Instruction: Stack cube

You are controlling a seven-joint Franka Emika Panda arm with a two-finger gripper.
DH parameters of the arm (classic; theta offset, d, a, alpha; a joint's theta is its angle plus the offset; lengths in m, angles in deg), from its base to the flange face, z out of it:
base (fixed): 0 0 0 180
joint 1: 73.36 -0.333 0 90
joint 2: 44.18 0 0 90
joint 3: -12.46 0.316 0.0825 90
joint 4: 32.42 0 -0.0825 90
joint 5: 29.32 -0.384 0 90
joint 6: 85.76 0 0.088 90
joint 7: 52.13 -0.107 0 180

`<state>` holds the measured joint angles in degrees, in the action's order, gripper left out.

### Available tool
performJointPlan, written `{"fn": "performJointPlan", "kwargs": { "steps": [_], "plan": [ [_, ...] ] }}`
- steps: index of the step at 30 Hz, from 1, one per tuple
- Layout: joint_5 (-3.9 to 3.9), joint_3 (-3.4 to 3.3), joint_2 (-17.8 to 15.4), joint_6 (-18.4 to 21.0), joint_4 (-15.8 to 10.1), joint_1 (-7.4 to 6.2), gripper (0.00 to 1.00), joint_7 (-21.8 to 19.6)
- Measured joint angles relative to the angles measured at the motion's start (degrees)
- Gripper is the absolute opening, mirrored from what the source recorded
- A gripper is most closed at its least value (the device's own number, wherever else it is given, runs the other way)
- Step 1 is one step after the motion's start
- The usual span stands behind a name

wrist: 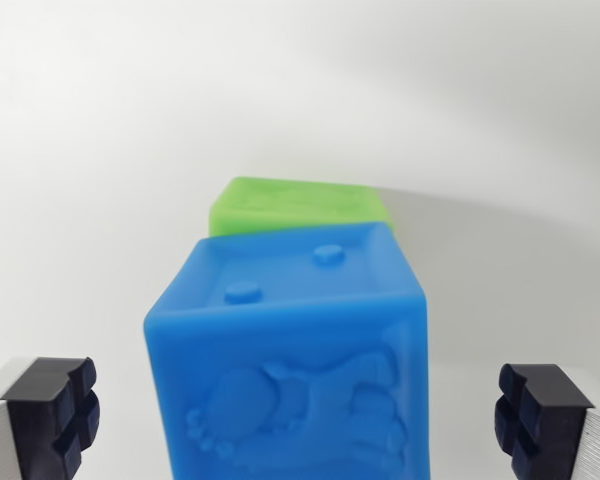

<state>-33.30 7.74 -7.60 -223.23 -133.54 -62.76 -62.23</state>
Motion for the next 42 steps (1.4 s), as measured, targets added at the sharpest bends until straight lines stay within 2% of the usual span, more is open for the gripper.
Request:
{"fn": "performJointPlan", "kwargs": {
  "steps": [21, 42],
  "plan": [
    [0.57, -0.48, -7.48, 7.63, 0.32, -0.3, 1.0, -0.3],
    [1.34, -0.64, -13.71, 17.93, 4.45, -0.32, 1.0, -0.77]
  ]
}}
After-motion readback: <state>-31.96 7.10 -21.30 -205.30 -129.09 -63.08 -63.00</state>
